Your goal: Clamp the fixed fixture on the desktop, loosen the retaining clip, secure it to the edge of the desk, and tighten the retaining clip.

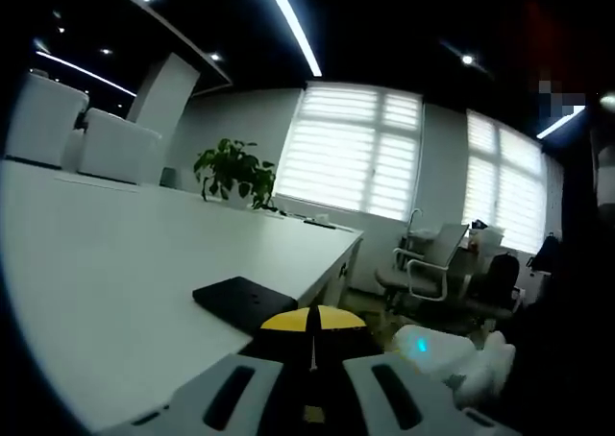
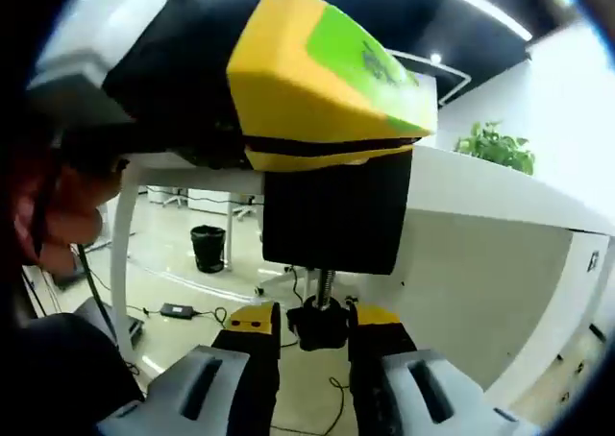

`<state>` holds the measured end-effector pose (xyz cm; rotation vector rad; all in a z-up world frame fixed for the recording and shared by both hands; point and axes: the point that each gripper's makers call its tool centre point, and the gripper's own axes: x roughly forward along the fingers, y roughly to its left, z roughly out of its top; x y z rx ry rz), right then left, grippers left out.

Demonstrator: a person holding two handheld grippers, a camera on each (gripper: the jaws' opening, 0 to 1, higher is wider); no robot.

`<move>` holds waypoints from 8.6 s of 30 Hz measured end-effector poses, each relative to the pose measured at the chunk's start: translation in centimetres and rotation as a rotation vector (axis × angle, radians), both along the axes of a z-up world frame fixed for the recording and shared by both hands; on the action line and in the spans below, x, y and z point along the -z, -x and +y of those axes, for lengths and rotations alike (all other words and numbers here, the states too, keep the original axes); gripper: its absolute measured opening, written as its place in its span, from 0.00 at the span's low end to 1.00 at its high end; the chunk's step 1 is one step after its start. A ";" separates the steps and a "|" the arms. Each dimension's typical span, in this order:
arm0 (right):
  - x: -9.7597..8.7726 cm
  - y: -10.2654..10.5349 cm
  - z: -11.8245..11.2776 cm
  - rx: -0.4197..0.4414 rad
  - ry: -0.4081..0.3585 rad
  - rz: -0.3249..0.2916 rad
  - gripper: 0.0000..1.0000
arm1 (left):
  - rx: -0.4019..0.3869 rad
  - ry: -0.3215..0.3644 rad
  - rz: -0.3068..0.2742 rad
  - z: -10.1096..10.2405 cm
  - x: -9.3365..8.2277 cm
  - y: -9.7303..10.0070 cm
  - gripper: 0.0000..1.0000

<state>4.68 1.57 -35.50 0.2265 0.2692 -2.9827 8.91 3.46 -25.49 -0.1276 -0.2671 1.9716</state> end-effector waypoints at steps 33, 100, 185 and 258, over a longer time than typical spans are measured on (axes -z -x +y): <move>-0.3 -0.7 0.8 -0.618 0.055 0.061 0.38 | -0.010 0.018 -0.012 0.0 0.1 0.1 0.01; 1.2 -0.4 0.1 -0.107 0.203 -0.008 0.39 | -0.004 -0.035 -0.014 -0.1 -0.1 0.1 0.01; 1.0 -0.2 -1.9 -0.848 -0.058 0.059 0.30 | 0.006 -0.021 -0.062 -0.2 0.0 0.1 0.01; 0.4 -0.1 -0.1 -0.043 0.123 -0.020 0.25 | 0.000 -0.028 -0.036 -0.2 -0.1 0.0 0.01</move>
